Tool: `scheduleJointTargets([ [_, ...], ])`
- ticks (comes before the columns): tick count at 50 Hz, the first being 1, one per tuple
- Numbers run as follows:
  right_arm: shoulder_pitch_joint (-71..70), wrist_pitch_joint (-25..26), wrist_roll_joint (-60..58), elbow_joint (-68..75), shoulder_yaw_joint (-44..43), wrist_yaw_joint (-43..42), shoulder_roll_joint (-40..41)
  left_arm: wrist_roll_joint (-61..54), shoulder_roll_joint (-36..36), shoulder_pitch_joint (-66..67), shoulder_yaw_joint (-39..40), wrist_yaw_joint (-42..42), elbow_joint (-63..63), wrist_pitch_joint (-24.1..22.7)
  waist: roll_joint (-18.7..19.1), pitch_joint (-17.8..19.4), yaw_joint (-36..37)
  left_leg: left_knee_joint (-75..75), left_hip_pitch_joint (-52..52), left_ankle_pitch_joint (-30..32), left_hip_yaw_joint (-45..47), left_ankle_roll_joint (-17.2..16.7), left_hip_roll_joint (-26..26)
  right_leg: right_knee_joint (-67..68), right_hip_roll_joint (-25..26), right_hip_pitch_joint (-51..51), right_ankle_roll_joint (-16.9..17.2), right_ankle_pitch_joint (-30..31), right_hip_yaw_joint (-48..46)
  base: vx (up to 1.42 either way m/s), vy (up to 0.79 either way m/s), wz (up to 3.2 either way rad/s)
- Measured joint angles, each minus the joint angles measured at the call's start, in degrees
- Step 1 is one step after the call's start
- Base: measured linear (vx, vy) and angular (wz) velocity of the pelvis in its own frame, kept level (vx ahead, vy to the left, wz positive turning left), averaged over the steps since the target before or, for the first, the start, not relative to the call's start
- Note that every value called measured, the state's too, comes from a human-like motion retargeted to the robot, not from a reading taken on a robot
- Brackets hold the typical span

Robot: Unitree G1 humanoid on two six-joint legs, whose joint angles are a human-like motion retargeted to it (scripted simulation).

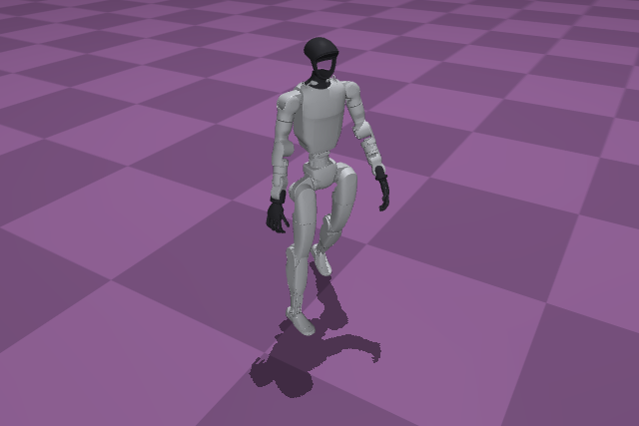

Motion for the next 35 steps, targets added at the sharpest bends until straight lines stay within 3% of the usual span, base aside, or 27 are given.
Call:
scheduleJointTargets([
  [5, -7.4, -0.5, 2.6, -0.1, 1.8, -3.6, -0.4, 0.5, 0.6, 9.7, 6.2, -0.3, 12.0, 3.4, -2.7, -3.3, 2.3, 29.6, -21.7, 0.5, 12.0, 4.2, 0.9, 0.9, -3.7, 0.1, 0.2, -3.5, -5.3, 0.35, -0.22, 1.08],
  [10, -14.6, -0.1, 2.6, -2.4, 2.8, -3.8, -2.9, -0.5, 5.2, 18.9, 9.4, -2.3, 14.9, 4.9, -4.1, -2.2, 7.8, 33.3, -30.7, -7.3, 24.4, 9.5, 4.7, 1.4, -4.5, 2.0, -0.5, -5.9, -9.3, 0.34, -0.16, 0.71],
  [16, -20.4, -0.1, 2.2, -7.7, 0.6, -4.4, -7.1, -4.3, 9.9, 27.4, 12.1, -1.6, 12.5, 5.0, -2.5, 0.8, 15.3, 5.3, -27.3, -4.0, 36.3, 6.2, 4.5, 1.1, -1.6, 6.6, -0.8, -8.3, -13.9, 0.37, -0.08, 0.42],
  [23, -19.5, -1.8, 1.0, -14.9, -3.7, -3.9, -8.7, -10.9, 7.8, 31.0, 23.7, 1.3, 14.5, 6.4, 4.1, 0.7, 15.7, -22.8, -20.0, 1.1, 60.8, -3.2, 5.7, 0.8, 8.0, 14.1, -0.3, -11.3, -22.2, 0.41, 0.0, 0.96],
  [25, -17.8, -2.0, 0.0, -16.3, -3.9, -2.2, -8.3, -12.3, 6.1, 30.7, 27.3, 0.7, 15.9, 7.4, 4.8, 0.4, 14.5, -24.7, -18.9, 2.2, 61.0, -4.3, 5.4, 1.7, 9.4, 15.9, -0.8, -11.4, -23.9, 0.45, 0.03, 1.08],
  [30, -10.7, -3.1, -4.1, -16.6, -3.1, 4.0, -6.0, -13.0, 3.0, 27.5, 30.5, -4.3, 17.9, 7.2, 6.3, 0.1, 10.9, -24.7, -13.2, 1.1, 51.5, -4.8, 6.6, 10.5, 11.1, 19.0, -3.1, -7.0, -26.8, 0.51, 0.07, 1.18],
  [35, -1.6, -4.1, -11.0, -12.3, -1.0, 11.3, -2.9, -5.2, 2.7, 19.1, 24.2, -11.1, 17.1, 4.4, 8.1, -2.9, 8.8, -23.4, -10.1, -1.8, 42.9, -3.6, 10.4, 43.4, 9.0, 5.7, -4.4, 3.2, -25.6, 0.47, 0.09, 1.41],
])
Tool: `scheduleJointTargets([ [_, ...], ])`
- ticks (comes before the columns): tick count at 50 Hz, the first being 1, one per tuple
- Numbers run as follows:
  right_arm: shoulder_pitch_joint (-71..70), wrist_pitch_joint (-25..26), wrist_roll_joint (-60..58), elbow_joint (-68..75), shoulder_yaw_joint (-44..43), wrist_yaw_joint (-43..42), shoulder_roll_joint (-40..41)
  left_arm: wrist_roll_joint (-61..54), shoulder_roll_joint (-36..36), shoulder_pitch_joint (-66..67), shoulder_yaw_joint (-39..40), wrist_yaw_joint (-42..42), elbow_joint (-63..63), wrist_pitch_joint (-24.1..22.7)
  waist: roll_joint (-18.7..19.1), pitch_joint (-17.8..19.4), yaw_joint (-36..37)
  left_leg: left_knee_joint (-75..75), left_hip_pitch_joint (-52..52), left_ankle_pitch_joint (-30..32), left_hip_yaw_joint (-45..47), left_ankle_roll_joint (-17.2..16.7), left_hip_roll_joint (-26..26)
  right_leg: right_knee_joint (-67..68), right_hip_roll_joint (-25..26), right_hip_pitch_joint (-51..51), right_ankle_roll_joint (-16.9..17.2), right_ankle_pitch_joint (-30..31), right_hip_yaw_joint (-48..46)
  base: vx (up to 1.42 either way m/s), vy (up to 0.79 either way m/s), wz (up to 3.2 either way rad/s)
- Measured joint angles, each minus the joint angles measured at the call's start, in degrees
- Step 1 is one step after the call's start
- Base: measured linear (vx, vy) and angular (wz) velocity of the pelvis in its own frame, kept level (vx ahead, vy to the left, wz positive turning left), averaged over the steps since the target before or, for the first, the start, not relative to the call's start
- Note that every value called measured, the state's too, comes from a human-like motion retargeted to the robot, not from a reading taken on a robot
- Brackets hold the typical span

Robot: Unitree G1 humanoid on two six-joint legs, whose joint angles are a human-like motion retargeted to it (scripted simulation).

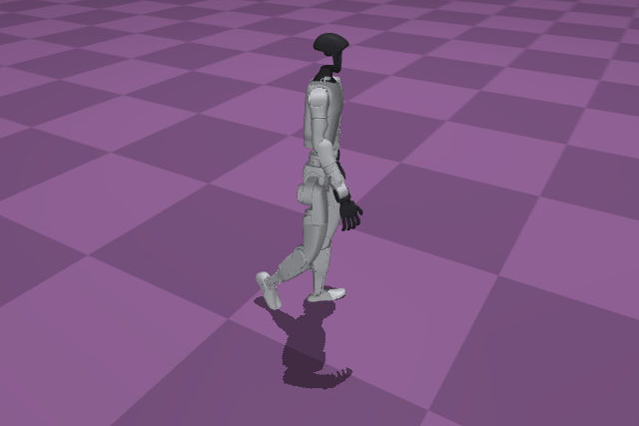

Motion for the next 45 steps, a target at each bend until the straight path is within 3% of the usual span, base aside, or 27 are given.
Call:
scheduleJointTargets([
  [3, 4.9, 1.4, -1.4, 2.8, 0.6, 1.9, 1.7, 4.3, 0.4, -7.9, -4.9, 0.5, -3.0, 0.3, -0.5, -1.0, -1.9, 2.0, -0.2, -1.7, -7.5, 0.7, 0.0, 12.3, 0.7, -9.0, 0.7, 0.9, 5.7, 0.4, 0.06, 2.08],
  [5, 8.0, 2.1, -0.6, 3.9, 1.2, 2.5, 2.7, 6.9, 0.3, -13.7, -7.6, 1.4, -6.1, 0.8, -0.6, -0.8, -3.4, 3.2, 0.3, -2.8, -12.6, 0.6, -0.3, 16.2, -0.2, -12.7, -1.5, -2.4, 7.1, 0.38, 0.06, 2.34],
  [9, 14.1, 2.6, 3.9, 3.5, 3.0, 2.5, 4.0, 8.5, -0.9, -23.9, -12.1, 3.1, -15.5, 0.1, -0.2, 0.0, -6.5, 5.4, 1.7, -4.2, -22.6, 0.2, -0.9, 14.8, -3.6, -16.4, -7.8, -9.2, 6.4, 0.37, 0.04, 2.45],
  [12, 18.1, 2.5, 8.0, 1.7, 4.0, 2.0, 4.8, 6.2, -1.8, -29.8, -15.1, 4.3, -24.6, -1.5, -0.1, 0.7, -9.3, 6.2, 2.9, -4.5, -30.3, -0.2, -1.4, 7.4, -4.1, -17.7, -9.1, -12.2, 6.5, 0.37, -0.03, 2.47],
  [16, 21.6, 2.6, 12.0, 0.1, 5.2, 1.0, 5.5, 0.7, -1.5, -34.2, -18.5, 6.5, -37.2, -4.5, -1.1, 1.3, -12.8, 5.8, 5.2, -4.0, -39.5, -1.0, -2.7, -10.3, -1.9, -17.5, -6.5, -11.5, 10.7, 0.38, -0.1, 2.2],
  [20, 21.4, 3.8, 12.3, 0.9, 6.6, 0.2, 5.5, -5.7, 0.2, -35.4, -20.1, 9.6, -47.5, -6.9, -4.2, 2.7, -15.5, 4.9, 9.2, -3.6, -46.8, -1.2, -5.9, -32.1, -2.3, -14.5, -2.4, -5.6, 16.0, 0.43, -0.17, 1.7],
  [23, 19.6, 4.7, 9.7, 2.5, 7.2, 0.0, 5.3, -7.6, 1.5, -33.9, -20.0, 11.5, -51.2, -7.8, -6.1, 3.6, -15.7, 4.2, 12.6, -3.7, -50.1, -0.8, -7.3, -40.5, -3.1, -13.6, 1.3, -3.0, 15.4, 0.48, -0.19, 0.99],
  [25, 17.9, 4.8, 8.2, 3.9, 7.1, -0.6, 5.0, -8.4, 2.1, -31.8, -19.6, 12.4, -51.8, -8.3, -6.7, 3.5, -15.1, 4.1, 14.3, -3.4, -51.9, -0.4, -7.8, -42.9, -2.8, -13.3, 3.3, -1.3, 16.2, 0.49, -0.2, 0.63],
  [28, 14.6, 4.6, 8.1, 6.4, 5.7, -3.1, 4.1, -9.6, 2.1, -27.4, -19.0, 13.7, -48.8, -8.4, -6.8, 2.8, -13.2, 4.6, 15.9, -1.9, -54.5, 0.2, -8.2, -43.6, -2.2, -11.7, 3.2, 1.5, 18.7, 0.52, -0.2, 0.4],
  [33, 8.5, 3.3, 12.5, 10.0, 3.3, -9.7, 2.5, -6.8, 0.7, -18.7, -18.4, 14.7, -35.0, -6.6, -7.4, 1.6, -8.3, 12.1, 15.3, 4.0, -57.8, -0.7, -10.7, -42.5, -4.0, -6.9, 1.3, -3.8, 17.2, 0.56, -0.22, 0.29],
  [36, 4.9, 2.6, 15.0, 11.1, 2.8, -12.5, 1.4, -1.7, -0.3, -12.9, -17.6, 13.3, -23.5, -4.1, -10.0, -0.1, -6.5, 29.7, 6.2, 8.0, -54.0, -1.4, -15.8, -41.6, -7.4, -5.1, 1.4, -6.1, 16.3, 0.52, -0.21, 0.74],
  [37, 2.9, 3.8, 14.9, 11.4, 2.7, -11.5, 1.0, -0.4, -0.3, -11.5, -16.8, 13.0, -19.8, -2.5, -10.4, -1.2, -7.2, 38.1, 0.1, 8.9, -52.2, -1.0, -16.8, -42.2, -6.4, -4.0, -3.2, -6.5, 32.8, 0.43, -0.22, 1.98],
  [38, -0.2, 7.1, 14.5, 11.5, 3.1, -7.8, 0.5, -2.4, 0.3, -11.0, -15.7, 13.2, -16.8, -0.2, -10.1, -2.6, -9.6, 47.5, -8.4, 9.8, -51.6, 0.5, -17.0, -44.4, -1.6, -0.8, -16.5, -6.9, 82.6, 0.02, -0.31, 7.01],
  [39, -1.5, 8.6, 15.6, 11.7, 1.2, -6.2, -0.7, -3.9, 0.4, -10.5, -16.9, 13.2, -15.2, 1.1, -10.3, -2.8, -16.3, 53.4, -14.6, 14.2, -60.0, 3.2, -22.6, -44.9, 1.6, 2.7, -20.9, -4.4, 104.1, -0.59, -0.3, 13.85],
  [40, -1.9, 9.3, 17.3, 11.9, -1.8, -5.8, -2.1, -5.2, 0.1, -10.0, -19.4, 13.2, -14.4, 2.0, -10.8, -2.5, -25.1, 57.5, -19.8, 20.2, -73.0, 6.5, -30.8, -44.6, 3.9, 6.4, -20.9, -0.3, 111.3, -0.69, -0.54, 14.16],
  [42, -7.8, 11.1, 19.7, 9.1, 1.7, -2.8, -4.1, -11.2, 2.5, -7.0, -16.0, 15.0, -8.5, 4.6, -8.7, -5.7, -39.4, 61.2, -29.2, 20.4, -74.4, 8.9, -31.2, -45.1, 9.3, 2.7, -20.9, 4.7, 111.3, -0.16, -0.73, 6.14],
  [45, -14.2, 12.2, 20.4, 7.2, 5.9, -1.8, -5.6, -10.2, 3.0, 0.1, -9.3, 15.0, -3.5, 4.8, -7.6, -8.2, -40.6, 59.3, -38.3, 16.7, -64.0, 13.2, -31.1, -45.1, 11.0, 1.9, -20.9, 7.6, 111.3, 0.15, -0.6, 0.65],
])
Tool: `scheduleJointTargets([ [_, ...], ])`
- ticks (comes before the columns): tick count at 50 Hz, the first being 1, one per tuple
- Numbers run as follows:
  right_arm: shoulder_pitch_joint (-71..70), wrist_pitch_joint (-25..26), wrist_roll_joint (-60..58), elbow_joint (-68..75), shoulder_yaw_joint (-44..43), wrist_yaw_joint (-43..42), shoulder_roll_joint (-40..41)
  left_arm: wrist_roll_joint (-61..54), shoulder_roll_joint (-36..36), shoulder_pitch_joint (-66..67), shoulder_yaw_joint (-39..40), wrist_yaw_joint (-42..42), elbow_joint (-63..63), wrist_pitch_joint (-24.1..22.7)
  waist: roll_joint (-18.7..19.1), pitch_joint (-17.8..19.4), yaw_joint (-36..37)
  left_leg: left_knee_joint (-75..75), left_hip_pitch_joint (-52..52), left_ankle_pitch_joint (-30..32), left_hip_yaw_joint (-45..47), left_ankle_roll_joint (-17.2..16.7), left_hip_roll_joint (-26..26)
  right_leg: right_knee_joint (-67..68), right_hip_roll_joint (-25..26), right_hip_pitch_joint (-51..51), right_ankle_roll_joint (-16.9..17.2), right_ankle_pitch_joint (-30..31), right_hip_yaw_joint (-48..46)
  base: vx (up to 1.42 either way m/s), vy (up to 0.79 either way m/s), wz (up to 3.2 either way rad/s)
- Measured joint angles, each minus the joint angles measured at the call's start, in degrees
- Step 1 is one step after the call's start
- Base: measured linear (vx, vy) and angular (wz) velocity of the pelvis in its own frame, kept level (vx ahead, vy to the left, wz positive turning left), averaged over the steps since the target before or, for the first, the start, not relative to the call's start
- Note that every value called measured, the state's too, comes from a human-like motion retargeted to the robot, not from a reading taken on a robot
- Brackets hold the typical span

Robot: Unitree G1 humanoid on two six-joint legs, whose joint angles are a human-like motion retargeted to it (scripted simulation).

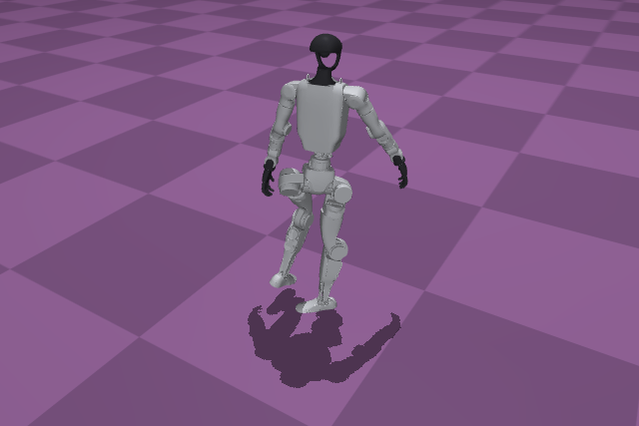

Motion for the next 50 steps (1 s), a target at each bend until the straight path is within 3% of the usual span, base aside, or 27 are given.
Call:
scheduleJointTargets([
  [3, -5.0, 0.3, 0.8, -1.8, 1.4, 0.1, -1.4, -6.0, 0.4, 6.8, 1.9, 1.4, 0.0, -1.2, -0.5, 0.5, 0.1, -13.6, 0.8, 1.9, 2.1, -1.5, 0.0, 0.0, 2.0, 1.2, 0.0, 1.8, 0.0, 0.08, -0.55, 0.31],
  [5, -7.6, 0.2, 0.2, -2.9, 1.1, -1.2, -1.6, -6.5, -0.1, 11.5, 4.0, 1.5, -0.9, -1.8, -1.1, 2.2, 5.2, -24.8, 3.9, 3.3, 6.3, -2.0, 0.2, 0.0, 2.2, 4.0, 0.0, 5.1, 0.0, 0.67, -0.41, -5.96],
  [6, -7.0, -2.4, -1.5, -3.5, 1.1, -6.0, -1.0, -9.3, -1.0, 15.6, 3.7, 2.2, -1.7, -3.3, -3.6, 6.8, 30.8, -32.6, 13.0, -4.6, 34.4, -3.5, 15.0, 2.6, -10.0, 1.2, 12.9, -8.6, -54.3, 1.29, -0.16, -17.31],
  [7, -6.7, -4.7, -2.4, -4.3, 0.8, -9.4, -0.7, -12.4, -1.6, 18.7, 3.3, 2.6, -2.5, -4.4, -4.7, 10.0, 48.3, -39.8, 19.7, -9.6, 53.8, -5.3, 25.4, 4.4, -17.7, -0.1, 21.9, -18.4, -91.6, 1.25, -0.04, -16.9],
  [8, -6.9, -6.1, -1.7, -5.4, -0.3, -10.4, -1.0, -15.8, -1.6, 20.0, 2.7, 2.0, -3.3, -5.0, -3.2, 10.6, 49.8, -45.8, 21.1, -8.5, 55.6, -7.3, 26.9, 4.6, -16.6, 1.3, 23.1, -20.7, -94.9, 0.81, 0.16, -7.1],
  [12, -5.8, -9.3, -0.9, -9.1, -5.4, -11.8, -0.6, -12.1, -3.8, 23.1, 4.8, -0.6, -3.9, -5.7, 1.6, 11.6, 51.1, -59.9, 23.8, -7.3, 59.8, -14.0, 30.2, 4.9, -12.2, 7.1, 22.5, -22.5, -96.0, 0.55, 0.1, -0.12],
  [14, -4.1, -10.1, 0.1, -10.2, -6.9, -11.3, 0.4, -11.2, -5.0, 23.0, 5.3, -1.6, -4.0, -5.7, 2.1, 11.2, 50.5, -60.6, 23.3, -7.9, 59.2, -15.3, 30.4, 5.4, -11.7, 8.7, 21.8, -22.7, -96.4, 0.57, 0.13, 0.24],
  [18, 1.5, -10.0, 2.3, -10.6, -8.6, -9.6, 3.4, -13.4, -6.8, 19.9, 5.2, -3.0, -4.7, -5.1, 2.4, 9.7, 48.2, -60.6, 25.3, -6.4, 55.9, -14.7, 29.8, 8.6, -11.4, 10.8, 19.8, -20.6, -97.3, 0.61, 0.15, 0.4],
  [21, 7.8, -12.6, 4.0, -8.5, -9.3, -8.2, 6.1, -16.7, -7.3, 15.5, 3.7, -4.5, -5.2, -6.1, 3.4, 9.2, 46.0, -60.6, 29.9, -6.6, 53.6, -14.0, 30.2, 16.0, -10.6, 11.4, 17.9, -15.1, -98.4, 0.68, 0.18, 0.55],
  [27, 20.1, -11.0, 4.8, -0.9, -8.0, -0.8, 10.7, -19.0, -6.2, 0.0, 1.2, -2.8, -4.3, -6.4, 5.5, 7.1, 40.4, -57.8, 35.3, -11.9, 47.3, -11.6, 31.9, 48.5, -10.2, -3.1, 17.5, -2.5, -98.9, 0.61, 0.17, 0.66],
  [32, 27.9, -9.6, 3.2, 3.9, -4.9, 2.4, 12.4, -19.3, -3.7, -16.2, -2.1, 0.2, -5.3, -6.7, 5.9, 6.6, 34.0, -55.9, 37.8, -15.3, 41.8, -12.2, 31.4, 60.5, -10.1, -16.6, 17.1, -10.3, -98.1, 0.52, 0.1, 0.92],
  [35, 31.5, -9.5, 2.7, 4.8, -3.2, 4.1, 12.5, -20.1, -2.1, -24.5, -4.3, -0.5, -8.9, -8.0, 6.2, 7.2, 30.1, -55.3, 39.8, -16.8, 38.8, -12.5, 31.0, 55.9, -11.8, -20.6, 15.8, -14.8, -100.6, 0.49, 0.05, 0.97],
  [38, 34.2, -9.6, 3.0, 4.4, -2.3, 4.9, 12.2, -22.5, -0.4, -30.3, -6.2, -2.7, -14.8, -9.7, 5.9, 7.9, 26.1, -55.0, 42.0, -18.0, 35.7, -12.3, 30.1, 42.2, -12.1, -21.5, 16.3, -16.4, -102.1, 0.49, -0.01, 0.98],
  [41, 35.5, -10.0, 3.7, 3.5, -2.2, 4.6, 11.8, -25.8, 1.2, -34.0, -7.4, -5.0, -21.6, -11.7, 3.7, 8.9, 22.4, -54.7, 44.8, -19.5, 32.5, -11.6, 27.1, 22.2, -12.7, -19.4, 19.4, -12.1, -101.5, 0.51, -0.07, 0.95],
  [44, 33.9, -5.7, 2.7, 3.3, -1.4, 0.8, 11.7, -29.0, 2.0, -37.2, -7.1, -4.1, -27.1, -11.6, 0.8, 10.4, 20.3, -54.8, 48.5, -21.5, 30.9, -11.4, 23.6, 5.2, -14.4, -17.6, 25.4, -6.6, -103.8, 0.56, -0.11, 0.52],
  [47, 32.1, -5.0, 1.0, 2.9, -2.3, 0.4, 12.1, -29.2, 2.9, -37.6, -7.6, -4.6, -31.5, -12.3, -0.6, 11.5, 20.6, -54.7, 51.9, -23.0, 30.8, -12.2, 23.3, 0.0, -13.2, -18.1, 30.0, -7.6, -108.2, 0.59, -0.18, -0.07],
  [50, 29.6, -5.0, 0.4, 3.1, -2.6, 0.2, 12.0, -26.5, 2.8, -35.5, -8.4, -4.9, -33.2, -12.3, -0.4, 10.8, 21.8, -54.0, 53.4, -22.6, 30.6, -11.9, 23.0, 0.0, -12.2, -17.9, 30.0, -6.9, -107.9, 0.62, -0.11, -0.16],
])
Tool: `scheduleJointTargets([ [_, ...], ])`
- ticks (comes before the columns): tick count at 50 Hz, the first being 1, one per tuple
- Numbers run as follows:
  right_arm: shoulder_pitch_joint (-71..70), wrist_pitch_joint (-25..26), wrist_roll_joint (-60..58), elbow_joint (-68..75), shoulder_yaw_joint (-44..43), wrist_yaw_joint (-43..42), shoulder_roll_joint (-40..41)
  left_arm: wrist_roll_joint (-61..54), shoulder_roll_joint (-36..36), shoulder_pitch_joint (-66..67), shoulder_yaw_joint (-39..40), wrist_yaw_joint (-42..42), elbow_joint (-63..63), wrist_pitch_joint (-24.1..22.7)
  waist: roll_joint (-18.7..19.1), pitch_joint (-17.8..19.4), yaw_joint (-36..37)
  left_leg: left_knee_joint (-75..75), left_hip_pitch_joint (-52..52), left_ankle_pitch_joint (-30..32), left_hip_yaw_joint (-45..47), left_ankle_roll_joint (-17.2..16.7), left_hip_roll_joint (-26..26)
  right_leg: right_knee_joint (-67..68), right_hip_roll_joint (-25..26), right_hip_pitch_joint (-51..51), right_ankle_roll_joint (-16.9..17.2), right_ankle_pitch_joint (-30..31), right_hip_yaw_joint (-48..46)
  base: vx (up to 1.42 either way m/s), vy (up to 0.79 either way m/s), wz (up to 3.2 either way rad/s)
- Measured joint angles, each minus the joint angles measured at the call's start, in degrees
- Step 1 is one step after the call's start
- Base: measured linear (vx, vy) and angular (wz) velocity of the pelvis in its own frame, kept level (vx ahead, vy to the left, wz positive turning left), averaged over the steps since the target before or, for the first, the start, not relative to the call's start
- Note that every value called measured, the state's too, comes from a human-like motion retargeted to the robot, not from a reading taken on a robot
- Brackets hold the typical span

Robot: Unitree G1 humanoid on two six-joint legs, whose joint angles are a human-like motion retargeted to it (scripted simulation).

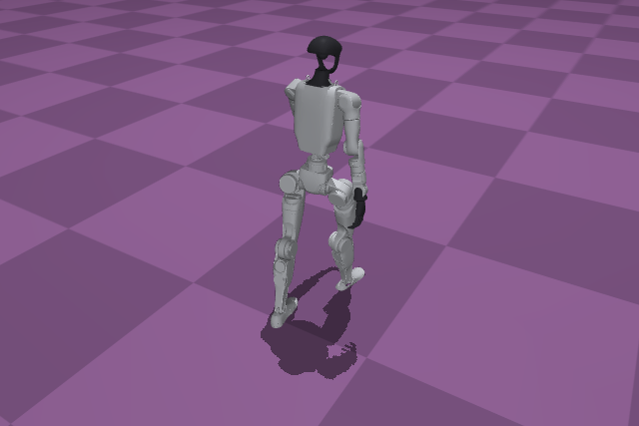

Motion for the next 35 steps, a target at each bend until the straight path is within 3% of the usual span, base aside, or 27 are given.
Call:
scheduleJointTargets([
  [3, -3.2, -0.4, 0.4, 0.4, 0.3, -1.2, -0.5, 6.0, -0.8, 4.7, -1.6, -0.2, 1.5, 0.2, 0.0, -1.1, 1.7, 2.4, 1.0, 3.0, -0.8, -0.2, -0.7, 0.0, -0.5, 2.7, -0.3, -0.1, 0.3, 0.67, -0.11, -0.18],
  [7, -8.0, -0.2, 1.4, 0.5, 1.3, -2.8, -1.1, 15.0, -2.2, 14.3, -4.4, -0.6, 7.5, 2.3, -1.8, -2.1, 5.8, 13.4, -1.1, 10.9, 0.1, -0.8, -2.2, 0.1, -1.2, 8.0, 0.0, -5.3, 3.6, 0.7, -0.22, -0.52],
  [10, -12.4, -0.3, 3.1, -0.1, 2.6, -3.6, -2.0, 22.1, -4.2, 22.7, -5.4, -1.2, 14.3, 5.2, -4.3, -4.1, 8.2, 31.9, -11.3, 17.5, 2.9, 1.1, -5.3, 1.0, -5.1, 9.8, -0.4, -7.7, 6.0, 0.66, -0.08, -0.37],
  [12, -16.0, -0.9, 3.9, -0.9, 3.0, -4.6, -2.6, 25.7, -5.2, 28.2, -4.6, -1.1, 19.1, 6.9, -4.9, -5.2, 10.1, 44.5, -19.9, 18.6, 5.9, 2.7, -4.7, 1.7, -5.6, 10.1, -2.5, -8.9, 7.7, 0.6, -0.09, -0.54],
  [17, -25.0, -3.2, 3.9, -4.3, 1.6, -6.5, -4.0, 28.9, -6.5, 40.9, -1.4, -0.9, 28.1, 9.4, -6.1, -4.2, 17.0, 58.5, -33.5, 10.8, 12.6, 9.5, -1.1, 3.2, -5.7, 13.0, -5.9, -12.2, 12.5, 0.56, -0.06, -0.87],
  [22, -33.4, -4.0, 7.5, -9.2, 0.5, -9.3, -5.4, 26.0, -6.1, 50.6, 1.2, -0.6, 30.4, 10.1, -6.9, -3.0, 22.8, 48.9, -41.6, 7.3, 15.3, 12.7, 0.8, 4.1, -5.7, 14.8, -7.2, -14.4, 16.0, 0.52, 0.02, -0.73],
  [25, -37.4, -3.4, 11.7, -12.3, 0.9, -9.9, -6.2, 21.4, -5.6, 54.4, 2.2, 1.2, 28.9, 9.7, -6.8, -2.5, 25.8, 30.8, -41.9, 10.8, 17.4, 11.4, 2.1, 3.5, -5.1, 15.9, -6.3, -14.9, 17.5, 0.55, 0.08, -0.69],
  [30, -38.3, -5.3, 10.2, -16.8, -1.8, -11.6, -6.2, 20.5, -6.9, 58.0, 6.2, 0.9, 27.1, 8.5, -0.5, 0.4, 29.9, -0.5, -32.9, 15.6, 25.2, 1.5, 7.9, 4.0, 1.2, 23.9, -7.2, -16.7, 20.8, 0.65, 0.16, -0.76],
  [32, -37.0, -5.7, 9.0, -17.4, -2.3, -11.3, -5.9, 20.9, -7.9, 57.3, 7.5, 0.9, 27.9, 8.0, 1.0, 0.8, 29.8, -5.5, -30.9, 16.4, 26.5, -1.4, 8.5, 4.6, 2.2, 26.9, -7.9, -17.3, 21.3, 0.68, 0.21, -0.16],
  [35, -34.1, -5.3, 7.0, -16.8, -1.9, -10.3, -5.1, 19.2, -9.2, 54.1, 8.4, 1.6, 29.6, 7.9, 1.7, 0.4, 28.3, -6.7, -29.1, 17.8, 25.9, -2.8, 8.3, 7.2, 2.5, 29.1, -9.2, -16.9, 21.2, 0.68, 0.22, 0.2],
])
